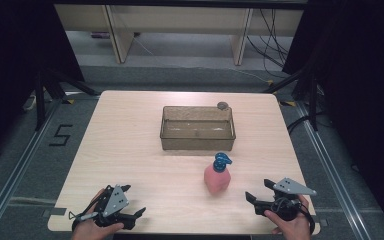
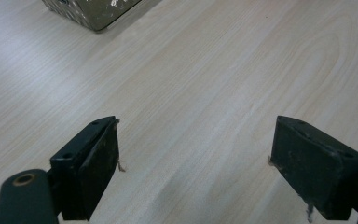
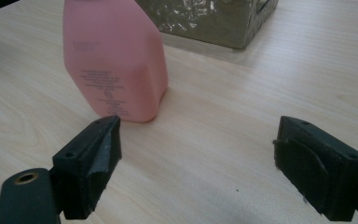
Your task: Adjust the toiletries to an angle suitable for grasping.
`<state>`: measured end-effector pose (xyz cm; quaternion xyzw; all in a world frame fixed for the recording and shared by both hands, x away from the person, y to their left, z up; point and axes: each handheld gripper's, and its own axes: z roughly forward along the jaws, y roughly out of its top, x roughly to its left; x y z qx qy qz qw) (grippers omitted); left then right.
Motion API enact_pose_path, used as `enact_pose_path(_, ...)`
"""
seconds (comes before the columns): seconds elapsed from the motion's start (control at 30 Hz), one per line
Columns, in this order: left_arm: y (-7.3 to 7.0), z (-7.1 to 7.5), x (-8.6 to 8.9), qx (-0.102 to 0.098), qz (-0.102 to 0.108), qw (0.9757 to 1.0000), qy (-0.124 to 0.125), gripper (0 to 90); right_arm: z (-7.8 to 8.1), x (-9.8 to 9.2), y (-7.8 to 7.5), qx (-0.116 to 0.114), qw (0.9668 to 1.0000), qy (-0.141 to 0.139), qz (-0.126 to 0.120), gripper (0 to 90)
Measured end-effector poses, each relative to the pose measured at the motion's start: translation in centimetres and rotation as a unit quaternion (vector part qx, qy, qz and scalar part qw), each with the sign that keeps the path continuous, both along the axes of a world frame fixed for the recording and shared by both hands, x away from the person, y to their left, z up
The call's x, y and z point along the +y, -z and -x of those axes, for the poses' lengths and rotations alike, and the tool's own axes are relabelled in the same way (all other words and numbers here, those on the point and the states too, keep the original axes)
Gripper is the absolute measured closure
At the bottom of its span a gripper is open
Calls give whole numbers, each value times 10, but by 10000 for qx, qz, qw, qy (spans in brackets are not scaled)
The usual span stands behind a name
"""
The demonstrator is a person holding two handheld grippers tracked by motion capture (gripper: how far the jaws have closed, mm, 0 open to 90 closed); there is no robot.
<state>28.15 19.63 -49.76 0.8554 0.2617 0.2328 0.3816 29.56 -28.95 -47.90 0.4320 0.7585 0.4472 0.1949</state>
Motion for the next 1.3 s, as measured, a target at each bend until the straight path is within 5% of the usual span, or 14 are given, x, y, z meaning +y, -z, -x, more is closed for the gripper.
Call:
enact_pose_path(0.43, 0, 0, 0, 21, 10, 10000, 18, 148, 3, 5, -4, 56, 9997, -18, -247, 158)
enact_pose_path(0.5, 0, -1, 0, 6, 11, 10000, -12, 148, 0, 4, -4, -137, 9998, -80, -142, 157)
enact_pose_path(0.63, 0, -1, 0, -29, -24, 10000, -55, 148, 2, 7, -6, -122, 9996, -97, -254, 157)
enact_pose_path(0.67, -1, -1, 1, -8, 6, 10000, -24, 148, 0, 7, -6, -321, 9992, -137, -177, 158)
enact_pose_path(0.8, 0, -1, 1, 2, -7, 10000, -10, 148, 1, 12, -8, -180, 9994, -108, -291, 158)
enact_pose_path(1.17, 0, -1, 1, 6, 2, 10000, -13, 149, -5, 19, -12, -315, 9987, -330, -236, 158)
enact_pose_path(1.3, 0, -1, 1, -2, -28, 10000, -37, 148, -6, 27, -14, -258, 9981, -364, -420, 158)
